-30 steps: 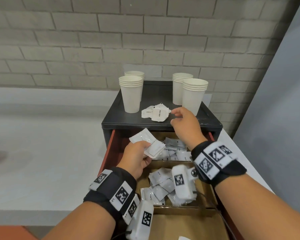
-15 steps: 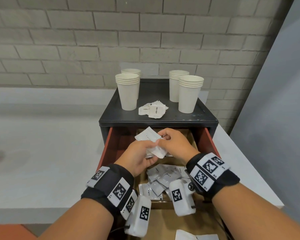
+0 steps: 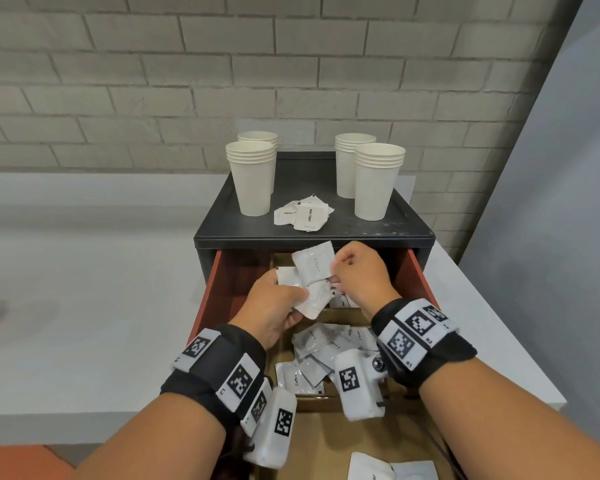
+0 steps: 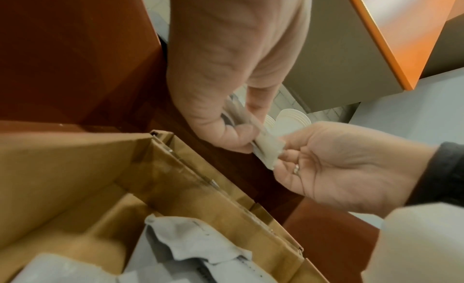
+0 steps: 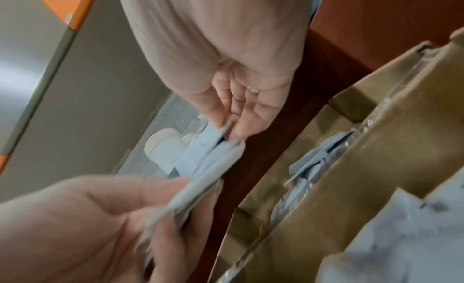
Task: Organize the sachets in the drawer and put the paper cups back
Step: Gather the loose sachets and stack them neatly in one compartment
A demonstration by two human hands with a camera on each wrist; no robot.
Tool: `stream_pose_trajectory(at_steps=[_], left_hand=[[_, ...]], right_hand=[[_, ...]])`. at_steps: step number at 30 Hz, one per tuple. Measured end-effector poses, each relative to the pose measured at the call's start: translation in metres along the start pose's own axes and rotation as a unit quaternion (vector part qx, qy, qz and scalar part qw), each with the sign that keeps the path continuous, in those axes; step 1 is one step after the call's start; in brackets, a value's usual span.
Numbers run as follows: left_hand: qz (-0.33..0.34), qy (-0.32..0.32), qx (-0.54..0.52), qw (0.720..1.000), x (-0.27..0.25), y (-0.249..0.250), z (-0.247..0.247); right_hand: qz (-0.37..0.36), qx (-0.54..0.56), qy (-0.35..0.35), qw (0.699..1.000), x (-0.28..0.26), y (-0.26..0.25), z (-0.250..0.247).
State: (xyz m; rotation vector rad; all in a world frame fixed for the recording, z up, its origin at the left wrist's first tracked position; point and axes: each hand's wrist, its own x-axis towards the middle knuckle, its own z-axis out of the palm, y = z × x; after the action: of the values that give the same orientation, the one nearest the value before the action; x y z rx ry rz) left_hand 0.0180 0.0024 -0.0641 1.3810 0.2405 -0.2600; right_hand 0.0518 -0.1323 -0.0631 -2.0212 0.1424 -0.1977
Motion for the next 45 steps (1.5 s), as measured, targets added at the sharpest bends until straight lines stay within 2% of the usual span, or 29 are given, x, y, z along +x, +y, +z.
stream_pose_trajectory(at_steps=[4, 6, 8, 10, 13, 15, 19, 24, 27, 32, 38, 40, 42, 44, 45], left_hand=[[-0.013, 0.069, -0.018, 0.997, 0.007, 0.001, -0.004], [-0.023, 0.094, -0.04, 0.995, 0.009, 0.003, -0.006], [-0.03, 0.104, -0.058, 0.993, 0.008, 0.004, -0.006], [-0.033, 0.104, -0.063, 0.992, 0.008, 0.005, -0.006], [-0.031, 0.08, -0.033, 0.996, 0.008, 0.003, -0.005], [-0.028, 0.045, 0.004, 0.999, 0.007, 0.001, -0.004], [-0.015, -0.006, 0.042, 0.999, 0.005, -0.002, -0.001], [-0.01, 0.029, 0.038, 0.999, 0.009, -0.001, -0.005], [-0.006, 0.051, 0.017, 0.999, 0.009, 0.0, -0.007], [-0.005, 0.101, -0.012, 0.995, 0.012, 0.0, -0.008], [0.004, 0.111, -0.028, 0.993, 0.013, -0.001, -0.01], [-0.005, 0.092, -0.031, 0.995, 0.012, -0.001, -0.009], [-0.012, 0.068, -0.024, 0.997, 0.01, -0.001, -0.008], [-0.014, 0.046, -0.017, 0.999, 0.008, 0.0, -0.006], [-0.013, 0.036, -0.016, 0.999, 0.007, 0.0, -0.005]], right_hand=[[0.037, -0.026, 0.029, 0.999, 0.006, 0.006, -0.015], [0.049, -0.075, -0.04, 0.995, 0.004, 0.005, -0.02], [0.061, -0.145, -0.163, 0.974, -0.002, 0.002, -0.017], [0.072, -0.159, -0.203, 0.963, -0.008, -0.003, -0.012], [0.071, -0.057, -0.169, 0.981, -0.007, -0.006, -0.008], [0.077, 0.007, -0.165, 0.983, -0.009, -0.008, -0.007], [0.03, -0.047, -0.143, 0.988, -0.013, -0.008, -0.006], [0.046, -0.028, -0.076, 0.996, -0.005, -0.004, -0.015], [0.043, -0.062, -0.058, 0.995, 0.001, -0.001, -0.024], [0.071, -0.189, -0.173, 0.964, 0.001, -0.003, -0.023], [0.053, -0.231, -0.2, 0.951, -0.006, -0.001, -0.02], [0.035, -0.179, -0.191, 0.965, -0.008, -0.003, -0.016], [0.049, -0.09, -0.196, 0.975, -0.011, -0.009, -0.011], [0.08, -0.006, -0.216, 0.973, -0.015, -0.013, -0.007], [0.071, 0.003, -0.22, 0.973, -0.016, -0.013, -0.005]])
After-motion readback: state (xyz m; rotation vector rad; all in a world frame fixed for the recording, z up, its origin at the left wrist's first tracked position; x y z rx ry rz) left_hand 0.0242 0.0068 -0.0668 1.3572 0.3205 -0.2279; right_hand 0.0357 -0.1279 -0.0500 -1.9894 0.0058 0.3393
